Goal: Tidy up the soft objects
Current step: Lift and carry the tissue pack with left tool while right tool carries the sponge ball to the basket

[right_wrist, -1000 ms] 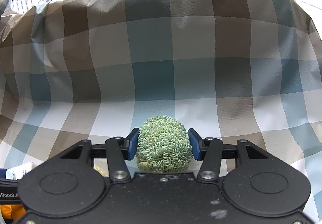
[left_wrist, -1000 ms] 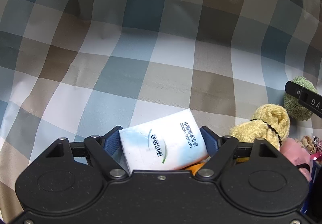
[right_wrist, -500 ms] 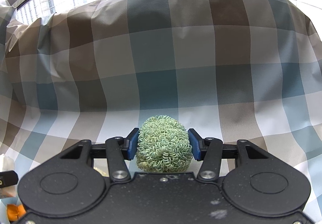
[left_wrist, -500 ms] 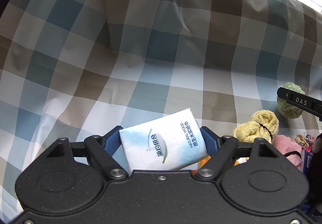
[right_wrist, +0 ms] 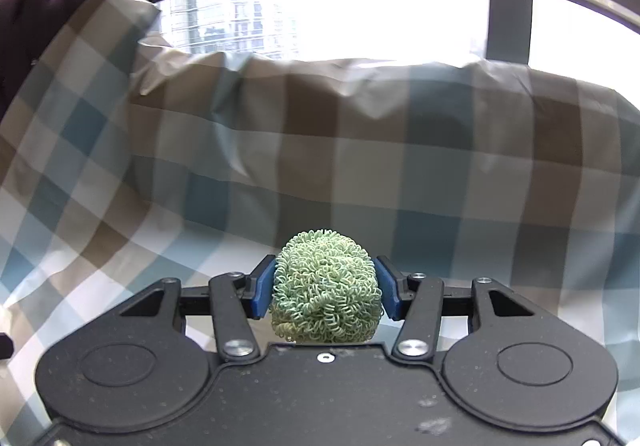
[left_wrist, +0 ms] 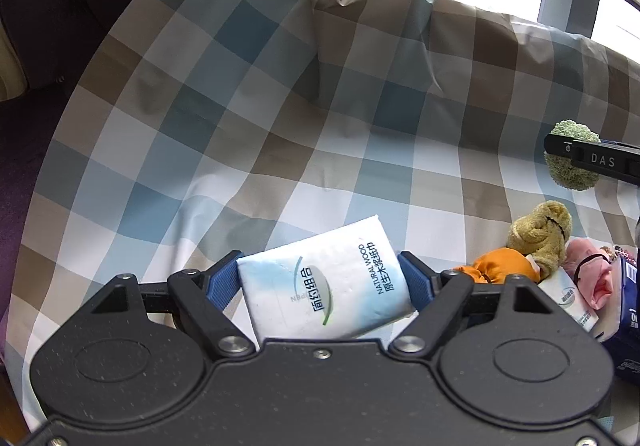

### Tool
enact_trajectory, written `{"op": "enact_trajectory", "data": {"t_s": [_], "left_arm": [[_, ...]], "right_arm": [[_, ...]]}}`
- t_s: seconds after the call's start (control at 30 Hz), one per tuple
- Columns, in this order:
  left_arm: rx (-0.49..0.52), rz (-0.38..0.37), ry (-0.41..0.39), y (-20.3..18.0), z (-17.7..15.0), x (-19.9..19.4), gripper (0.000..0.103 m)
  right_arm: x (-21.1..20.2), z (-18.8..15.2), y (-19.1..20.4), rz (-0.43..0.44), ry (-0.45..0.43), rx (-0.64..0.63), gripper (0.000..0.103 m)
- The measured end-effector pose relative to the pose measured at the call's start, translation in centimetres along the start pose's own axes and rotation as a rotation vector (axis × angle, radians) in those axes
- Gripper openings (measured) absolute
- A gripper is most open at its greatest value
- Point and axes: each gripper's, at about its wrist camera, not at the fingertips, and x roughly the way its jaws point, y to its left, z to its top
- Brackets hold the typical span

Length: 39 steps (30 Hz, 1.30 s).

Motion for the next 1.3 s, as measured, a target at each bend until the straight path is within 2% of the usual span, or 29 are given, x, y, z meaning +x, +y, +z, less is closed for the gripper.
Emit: {"op": "enact_trajectory", "data": {"t_s": [0.17,0.37,0.5,0.63,0.73,0.87,1.17,1.3], "left_arm": [[-0.022,0.046,-0.007,1.9,-1.2,-1.4,0.078],[-0.059,0.078,-0.024,4.2,-3.3,-4.2,0.077],[-0.066,0.088,-0.05,5.2,-5.4,-7.3,0.077],[-0.043,0.1,-0.092,5.1,-7.7,-10.9,0.078],[-0.035,0.094,-0.125,4.7,-9.3,-13.8,0.078],[-0.022,0.063,-0.156,4.2,-10.9,-17.0,0.078],[0.043,-0.063,-0.217,1.0,-14.1,-22.9,0.078],[0.09,-0.121,-0.219,-1.4,-15.9,-24.7,0.078]], "right_arm": [[-3.8,0.4,7.0,0.184,-0.044,-0.077,0.052],[-8.9,-2.0,14.0,0.368,-0.048,-0.153,0.053],[-13.6,-5.0,16.1,0.444,-0.043,-0.161,0.053],[-18.6,-8.2,15.6,0.461,-0.037,-0.126,0.053],[-22.6,-10.5,14.5,0.446,-0.057,-0.092,0.053],[-29.1,-13.5,13.0,0.348,-0.138,-0.08,0.054],[-43.8,-18.1,8.6,0.156,-0.341,0.068,0.055],[-48.3,-19.7,7.6,0.103,-0.389,0.129,0.056]]}}
